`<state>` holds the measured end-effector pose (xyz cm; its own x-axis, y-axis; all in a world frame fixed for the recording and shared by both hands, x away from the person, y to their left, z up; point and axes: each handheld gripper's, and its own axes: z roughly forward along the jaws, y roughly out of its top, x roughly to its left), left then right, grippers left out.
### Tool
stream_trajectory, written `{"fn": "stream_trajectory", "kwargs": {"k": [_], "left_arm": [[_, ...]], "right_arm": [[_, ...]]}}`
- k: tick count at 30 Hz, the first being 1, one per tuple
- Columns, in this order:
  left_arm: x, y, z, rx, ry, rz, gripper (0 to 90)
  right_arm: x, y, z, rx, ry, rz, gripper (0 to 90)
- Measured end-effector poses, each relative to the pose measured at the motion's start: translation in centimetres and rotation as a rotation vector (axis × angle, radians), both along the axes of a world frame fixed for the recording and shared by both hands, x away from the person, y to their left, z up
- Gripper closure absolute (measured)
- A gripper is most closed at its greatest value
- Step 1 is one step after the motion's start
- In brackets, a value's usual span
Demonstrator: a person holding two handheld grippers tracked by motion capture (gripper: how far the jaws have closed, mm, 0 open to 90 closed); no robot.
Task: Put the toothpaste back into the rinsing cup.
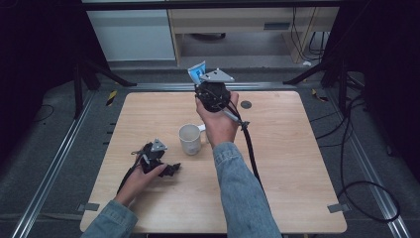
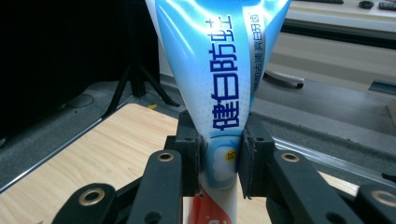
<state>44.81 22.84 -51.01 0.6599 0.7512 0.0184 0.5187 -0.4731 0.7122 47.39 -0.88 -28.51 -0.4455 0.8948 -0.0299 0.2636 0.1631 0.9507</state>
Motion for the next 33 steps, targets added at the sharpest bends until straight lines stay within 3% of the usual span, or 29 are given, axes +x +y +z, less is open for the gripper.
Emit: {"fn": "stream_trajectory", "kwargs": {"k": [21,33], "left_arm": [[0.0,0.0,0.0,0.000,0.000,0.000,0.0],[0.0,0.0,0.0,0.001,0.000,-0.001,0.0]], "right_arm": [[0.0,2.4,-1.7,0.075,-0.048,0.037,72.7],[-0.2,2.7,-3.4,0.117,-0.033,0.043,72.7]]}}
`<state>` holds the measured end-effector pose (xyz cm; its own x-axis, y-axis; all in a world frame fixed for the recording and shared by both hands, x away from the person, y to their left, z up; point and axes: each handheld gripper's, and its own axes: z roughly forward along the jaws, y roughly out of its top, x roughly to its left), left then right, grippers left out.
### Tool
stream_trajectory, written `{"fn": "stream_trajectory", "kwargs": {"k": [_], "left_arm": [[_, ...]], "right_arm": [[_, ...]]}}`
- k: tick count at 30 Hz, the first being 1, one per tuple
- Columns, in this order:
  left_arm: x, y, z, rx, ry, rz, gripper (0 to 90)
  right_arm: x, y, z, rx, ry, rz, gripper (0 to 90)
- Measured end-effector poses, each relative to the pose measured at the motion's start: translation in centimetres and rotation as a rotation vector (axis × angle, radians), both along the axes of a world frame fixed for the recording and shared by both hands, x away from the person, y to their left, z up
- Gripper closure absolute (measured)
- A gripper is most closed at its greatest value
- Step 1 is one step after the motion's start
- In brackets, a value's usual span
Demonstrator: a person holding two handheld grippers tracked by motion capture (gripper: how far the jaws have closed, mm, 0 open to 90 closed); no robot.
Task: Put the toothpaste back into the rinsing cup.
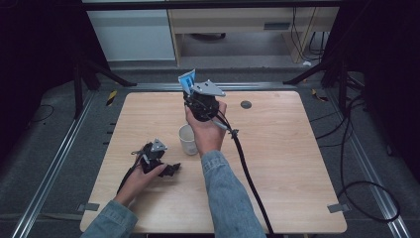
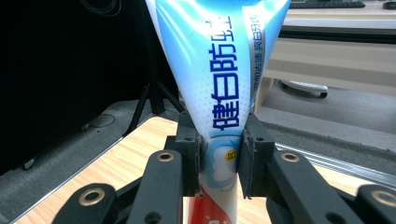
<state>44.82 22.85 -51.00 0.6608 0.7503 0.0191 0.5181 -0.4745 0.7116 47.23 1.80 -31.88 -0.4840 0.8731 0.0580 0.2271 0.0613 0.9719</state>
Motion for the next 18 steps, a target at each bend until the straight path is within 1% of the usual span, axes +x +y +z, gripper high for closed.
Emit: {"fn": "stream_trajectory", "kwargs": {"k": [8,18], "left_arm": [[0.0,0.0,0.0,-0.001,0.000,0.000,0.0],[0.0,0.0,0.0,-0.001,0.000,-0.001,0.0]], "right_arm": [[0.1,0.2,-0.6,0.003,0.012,0.004,72.7],[0.1,0.0,-1.4,0.030,0.029,-0.003,72.7]]}}
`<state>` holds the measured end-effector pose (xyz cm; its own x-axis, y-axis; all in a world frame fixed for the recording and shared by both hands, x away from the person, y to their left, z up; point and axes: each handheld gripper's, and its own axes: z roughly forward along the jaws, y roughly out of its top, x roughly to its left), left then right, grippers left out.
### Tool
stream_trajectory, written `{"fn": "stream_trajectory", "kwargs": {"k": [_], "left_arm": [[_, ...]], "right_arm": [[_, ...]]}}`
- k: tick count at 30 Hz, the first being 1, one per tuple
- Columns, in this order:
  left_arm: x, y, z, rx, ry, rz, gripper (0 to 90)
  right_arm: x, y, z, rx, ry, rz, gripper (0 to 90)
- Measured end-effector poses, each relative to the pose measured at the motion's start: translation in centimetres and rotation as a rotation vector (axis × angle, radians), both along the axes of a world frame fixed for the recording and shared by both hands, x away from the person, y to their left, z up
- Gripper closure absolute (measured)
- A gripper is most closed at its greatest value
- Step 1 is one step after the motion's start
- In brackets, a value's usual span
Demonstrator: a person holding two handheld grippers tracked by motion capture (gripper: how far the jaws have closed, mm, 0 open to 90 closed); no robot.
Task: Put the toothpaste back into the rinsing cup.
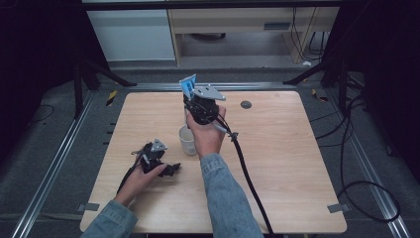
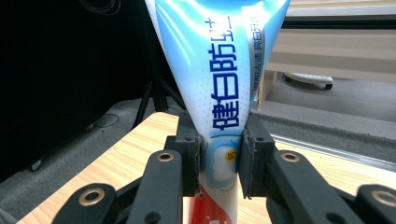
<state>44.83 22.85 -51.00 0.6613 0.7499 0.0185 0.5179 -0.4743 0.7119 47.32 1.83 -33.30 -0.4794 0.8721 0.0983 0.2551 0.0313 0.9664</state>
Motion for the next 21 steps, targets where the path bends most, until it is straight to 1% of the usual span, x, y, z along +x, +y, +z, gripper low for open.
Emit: {"fn": "stream_trajectory", "kwargs": {"k": [7,16,18,21], "left_arm": [[0.0,0.0,0.0,0.001,0.000,0.000,0.0],[0.0,0.0,0.0,0.000,0.000,-0.001,0.0],[0.0,0.0,0.0,0.000,0.000,-0.001,0.0],[0.0,0.0,0.0,0.001,-0.001,-0.001,0.0]], "right_arm": [[0.0,0.0,-0.5,0.006,-0.001,-0.014,72.7],[0.0,0.1,-1.0,0.013,0.002,-0.015,72.6],[0.0,0.1,-1.2,0.020,0.011,-0.018,72.6],[0.1,0.1,-1.7,0.012,0.010,-0.017,72.6]]}}
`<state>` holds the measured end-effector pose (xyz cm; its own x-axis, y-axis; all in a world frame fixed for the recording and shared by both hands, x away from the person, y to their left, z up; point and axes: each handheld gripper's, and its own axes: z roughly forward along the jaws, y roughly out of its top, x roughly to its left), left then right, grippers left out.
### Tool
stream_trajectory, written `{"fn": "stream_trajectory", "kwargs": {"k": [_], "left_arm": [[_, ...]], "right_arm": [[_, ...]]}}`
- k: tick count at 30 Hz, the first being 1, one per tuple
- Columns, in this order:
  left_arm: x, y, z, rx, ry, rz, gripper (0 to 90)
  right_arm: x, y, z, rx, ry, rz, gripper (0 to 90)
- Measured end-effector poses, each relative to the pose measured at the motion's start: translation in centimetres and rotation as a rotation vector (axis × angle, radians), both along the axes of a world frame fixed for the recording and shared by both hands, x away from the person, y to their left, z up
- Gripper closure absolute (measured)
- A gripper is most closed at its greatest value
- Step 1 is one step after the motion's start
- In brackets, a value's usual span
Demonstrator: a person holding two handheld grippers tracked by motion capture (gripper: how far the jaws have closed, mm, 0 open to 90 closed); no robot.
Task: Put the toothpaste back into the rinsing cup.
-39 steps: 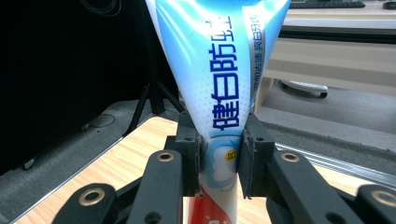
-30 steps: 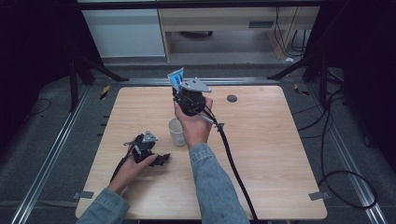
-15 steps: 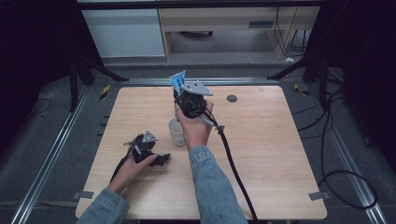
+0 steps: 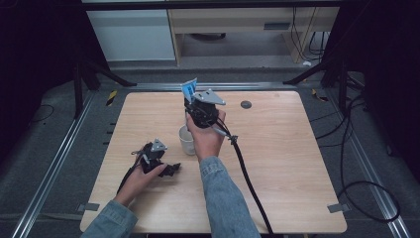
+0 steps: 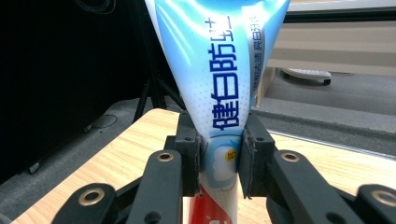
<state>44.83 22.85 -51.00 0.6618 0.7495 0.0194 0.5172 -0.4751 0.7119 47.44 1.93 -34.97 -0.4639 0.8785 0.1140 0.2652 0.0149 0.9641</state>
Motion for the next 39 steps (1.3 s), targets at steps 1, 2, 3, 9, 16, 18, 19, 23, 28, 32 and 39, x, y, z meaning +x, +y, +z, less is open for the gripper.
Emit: {"fn": "stream_trajectory", "kwargs": {"k": [1,2,3,9,16,18,19,23,28,32,39], "left_arm": [[0.0,0.0,0.0,0.000,0.000,0.000,0.0],[0.0,0.0,0.0,0.000,0.000,0.000,0.0],[0.0,0.0,0.0,0.000,0.000,0.000,0.0],[0.0,0.0,0.0,0.000,0.000,0.000,0.0],[0.0,0.0,0.0,-0.004,-0.002,0.003,0.0],[0.0,0.0,0.0,-0.004,-0.002,0.003,0.0],[0.0,0.0,0.0,-0.003,-0.002,0.003,0.0],[0.0,0.0,0.0,-0.003,-0.002,0.003,0.0],[0.0,0.0,0.0,-0.003,-0.002,0.003,0.0],[0.0,0.0,0.0,-0.003,-0.002,0.003,0.0],[0.0,0.0,0.0,-0.003,-0.002,0.003,0.0]], "right_arm": [[0.0,0.0,-0.1,0.000,0.002,0.000,72.6],[0.0,0.0,-0.2,0.005,0.006,0.000,72.6],[0.1,0.0,-0.3,0.006,0.004,0.000,72.6],[0.1,0.2,-0.6,0.008,0.007,0.003,72.5],[0.2,0.2,-1.4,0.014,0.012,0.002,72.5],[0.2,0.2,-1.6,0.017,0.017,0.001,72.5],[0.2,0.2,-1.7,0.021,0.018,-0.001,72.5],[0.2,0.2,-1.9,0.016,0.022,-0.004,72.5],[0.3,0.2,-2.2,0.014,0.019,-0.008,72.5],[0.4,0.3,-2.6,0.018,0.025,-0.013,72.5],[0.6,0.3,-3.6,0.029,0.033,-0.017,72.4]]}}
